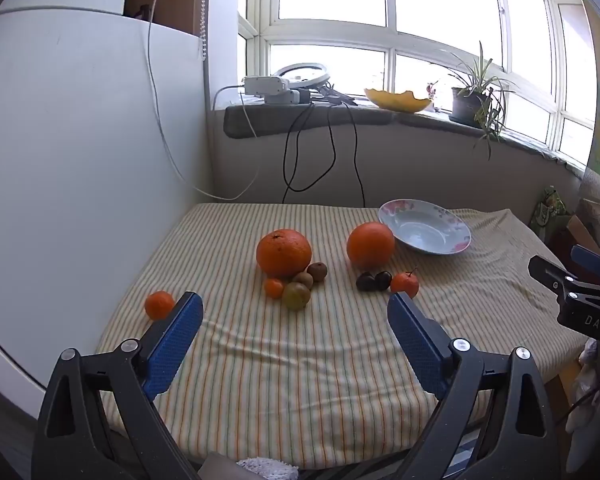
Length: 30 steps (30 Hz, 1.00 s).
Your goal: Organize fruits
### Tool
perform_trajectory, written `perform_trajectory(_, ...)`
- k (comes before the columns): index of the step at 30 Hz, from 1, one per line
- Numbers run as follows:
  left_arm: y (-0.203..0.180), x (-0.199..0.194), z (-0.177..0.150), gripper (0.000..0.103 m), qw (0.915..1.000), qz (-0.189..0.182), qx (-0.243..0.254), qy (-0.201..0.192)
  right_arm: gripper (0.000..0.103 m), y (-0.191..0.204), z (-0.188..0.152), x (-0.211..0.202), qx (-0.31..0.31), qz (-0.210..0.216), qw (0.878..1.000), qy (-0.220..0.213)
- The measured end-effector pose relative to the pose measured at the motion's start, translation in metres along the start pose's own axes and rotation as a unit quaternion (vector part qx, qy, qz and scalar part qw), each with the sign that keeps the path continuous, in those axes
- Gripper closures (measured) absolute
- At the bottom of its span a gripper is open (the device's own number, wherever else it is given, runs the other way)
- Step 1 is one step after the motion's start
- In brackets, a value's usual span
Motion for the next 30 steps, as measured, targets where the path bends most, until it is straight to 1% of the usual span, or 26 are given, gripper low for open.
perform_trajectory(7,0.0011,0.0034,0.004,0.009,1.0,0.0,-0.007,0.003,0.0,0.0021,-0.0025,0.0036,0.0,0.0,1.0,0.005)
perform_trajectory(10,0.0028,-0.0017,0.0019,0.009,0.9999,-0.001,-0.012,0.002,0.0,0.0001,0.0009,0.0,0.001,0.001,1.0,0.001)
perform_trajectory(17,0.0032,-0.0021,-0.0001,0.009,0.9999,-0.004,-0.012,-0.005,0.0,0.0005,0.0008,-0.0011,-0.001,0.001,1.0,0.001)
perform_trajectory(30,0.0018,-0.0042,0.0013,0.009,0.9999,-0.007,-0.011,-0.006,0.0,0.0036,0.0,-0.0021,-0.002,0.004,1.0,0.002)
Point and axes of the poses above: each gripper's, at about its wrist camera, not at the fingertips, and x roughly the way its jaws point, y to its left, z to its top, the point moved 8 cm from there along x, roughly the way its jaws point
